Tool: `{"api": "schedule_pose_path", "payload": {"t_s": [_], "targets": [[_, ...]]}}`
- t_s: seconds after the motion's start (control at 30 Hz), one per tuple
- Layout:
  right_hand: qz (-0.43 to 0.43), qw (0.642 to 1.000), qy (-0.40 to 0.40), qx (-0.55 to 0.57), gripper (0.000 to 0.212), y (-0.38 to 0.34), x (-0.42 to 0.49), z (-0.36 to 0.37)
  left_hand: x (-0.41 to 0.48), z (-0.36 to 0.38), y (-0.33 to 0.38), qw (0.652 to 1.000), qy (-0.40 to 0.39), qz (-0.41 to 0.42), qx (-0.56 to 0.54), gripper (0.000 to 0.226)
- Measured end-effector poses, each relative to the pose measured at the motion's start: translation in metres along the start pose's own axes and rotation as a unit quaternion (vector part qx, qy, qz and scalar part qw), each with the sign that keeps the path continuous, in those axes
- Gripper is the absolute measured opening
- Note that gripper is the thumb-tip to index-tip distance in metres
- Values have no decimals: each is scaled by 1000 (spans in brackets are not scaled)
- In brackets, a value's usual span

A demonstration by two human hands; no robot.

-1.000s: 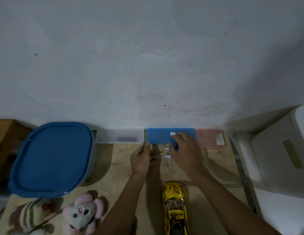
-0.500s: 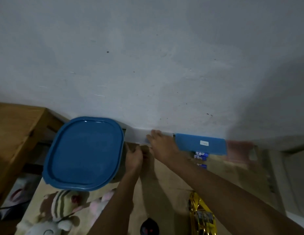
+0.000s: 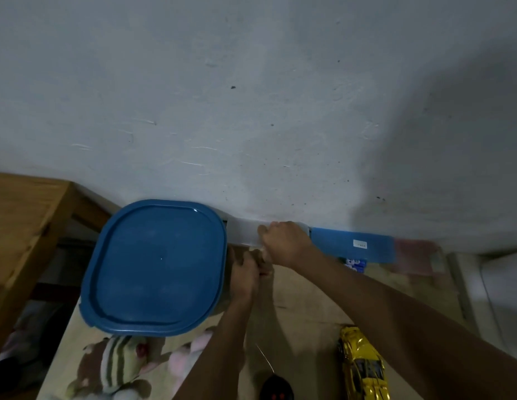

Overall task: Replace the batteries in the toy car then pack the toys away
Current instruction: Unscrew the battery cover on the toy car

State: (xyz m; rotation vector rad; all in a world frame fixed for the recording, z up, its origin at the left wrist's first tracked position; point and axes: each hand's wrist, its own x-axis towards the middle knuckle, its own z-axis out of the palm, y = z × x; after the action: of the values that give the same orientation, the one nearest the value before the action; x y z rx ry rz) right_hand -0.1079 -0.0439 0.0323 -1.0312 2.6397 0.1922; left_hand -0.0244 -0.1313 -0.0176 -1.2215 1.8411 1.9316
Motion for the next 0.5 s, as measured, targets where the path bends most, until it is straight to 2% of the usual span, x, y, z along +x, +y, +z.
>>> {"api": "schedule_pose_path", "payload": {"t_s": [0.07,0.17,0.23,0.3,0.37,0.5], "targets": [[-11,1000,-1,-6,34,7,-2,-10,1,2,-2,999,-6,-14,-31,26],[12,999,41,27,33,19,-8,-19,-4,7,1,998,23,-34,-39,51],[28,990,122,72,26,25,-16,-17,-9,10,6,998,50,-18,-30,55],[28,971,230,55,13,29,-22,-12,-11,14,5,998,57,-1,-28,51],[42,959,277,33,7,27,-26,-6,-13,16,1,998,62,10,-27,46],[164,927,296,161,14,21,-30,5,-15,13,-6,998,47,25,-21,40]]}}
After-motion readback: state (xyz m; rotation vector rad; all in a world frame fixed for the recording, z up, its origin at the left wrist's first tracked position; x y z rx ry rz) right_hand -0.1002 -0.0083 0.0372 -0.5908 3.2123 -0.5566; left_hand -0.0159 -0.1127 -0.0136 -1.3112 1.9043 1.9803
